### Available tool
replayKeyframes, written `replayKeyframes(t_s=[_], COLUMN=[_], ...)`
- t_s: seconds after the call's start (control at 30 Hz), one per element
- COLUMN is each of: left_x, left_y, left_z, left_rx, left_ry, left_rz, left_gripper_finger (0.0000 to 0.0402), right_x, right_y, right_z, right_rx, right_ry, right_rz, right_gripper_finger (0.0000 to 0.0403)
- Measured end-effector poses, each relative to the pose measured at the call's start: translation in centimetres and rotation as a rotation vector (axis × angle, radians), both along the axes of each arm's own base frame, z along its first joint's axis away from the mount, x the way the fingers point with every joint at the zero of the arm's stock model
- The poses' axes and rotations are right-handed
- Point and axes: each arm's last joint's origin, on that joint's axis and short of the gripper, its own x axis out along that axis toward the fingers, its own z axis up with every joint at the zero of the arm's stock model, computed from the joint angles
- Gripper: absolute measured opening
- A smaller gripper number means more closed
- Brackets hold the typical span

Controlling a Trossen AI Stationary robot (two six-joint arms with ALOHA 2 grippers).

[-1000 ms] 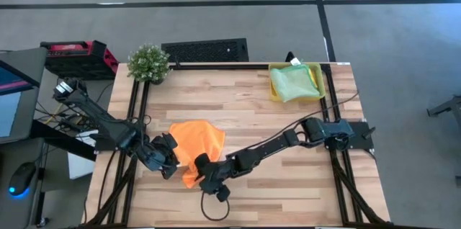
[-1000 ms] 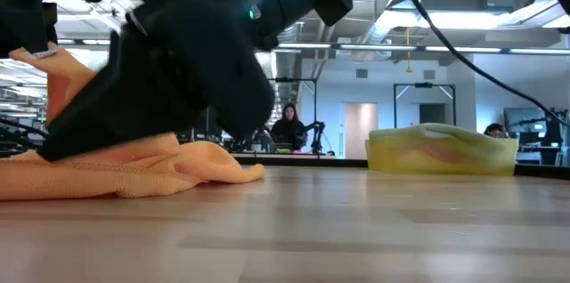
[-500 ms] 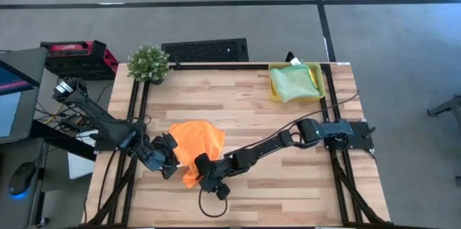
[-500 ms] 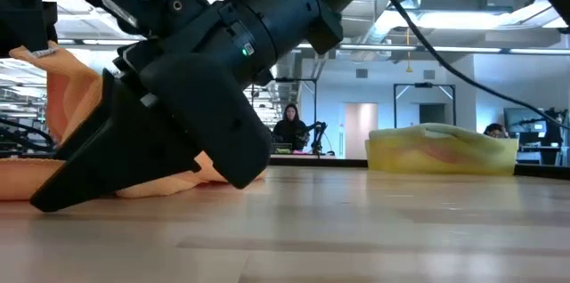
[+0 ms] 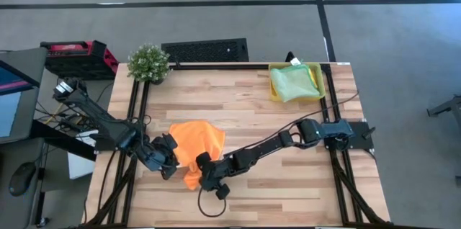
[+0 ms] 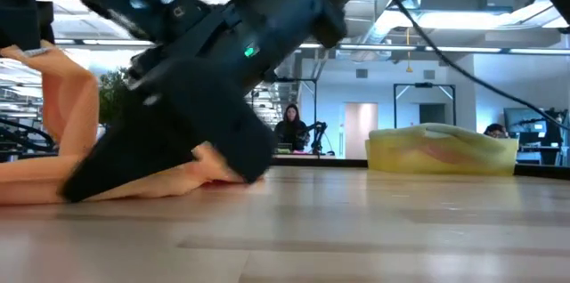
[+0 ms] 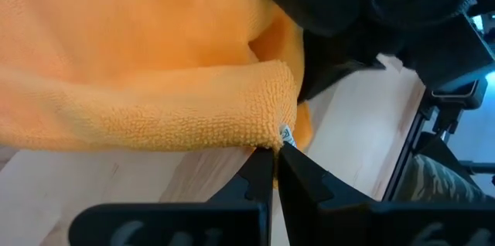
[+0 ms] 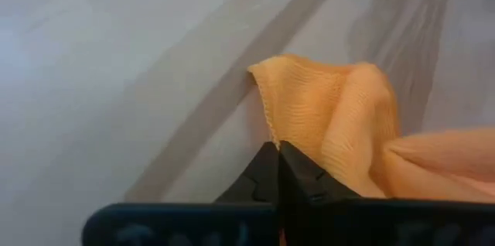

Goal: Fold microfiber towels
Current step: Fold the orange towel

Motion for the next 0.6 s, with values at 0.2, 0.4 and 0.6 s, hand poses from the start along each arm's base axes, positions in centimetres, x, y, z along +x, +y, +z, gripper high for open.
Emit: replayKeyframes(t_s=[0.2,0.4,0.6], left_x=[-0.5,-1.2,-1.2], left_y=[-0.6,-1.2,-1.6], left_z=[-0.1,-0.2,1.4], left_rx=[-0.035,-0.053,-0.033], left_ry=[0.033,0.054,-0.006], left_rz=[-0.015,-0.009,-0.054], left_gripper_finger=[0.0000,0.0000,0.0000], right_x=[-1.5,-3.5,-6.7], right_y=[0.3,1.1,1.3], right_z=[2.4,7.3,12.8], right_rx=[-0.050,-0.062,-0.193], right_ry=[0.084,0.102,0.086], right_rz=[-0.026,-0.063,-0.163], right_gripper_finger=[0.0007,0.0005,0.0007])
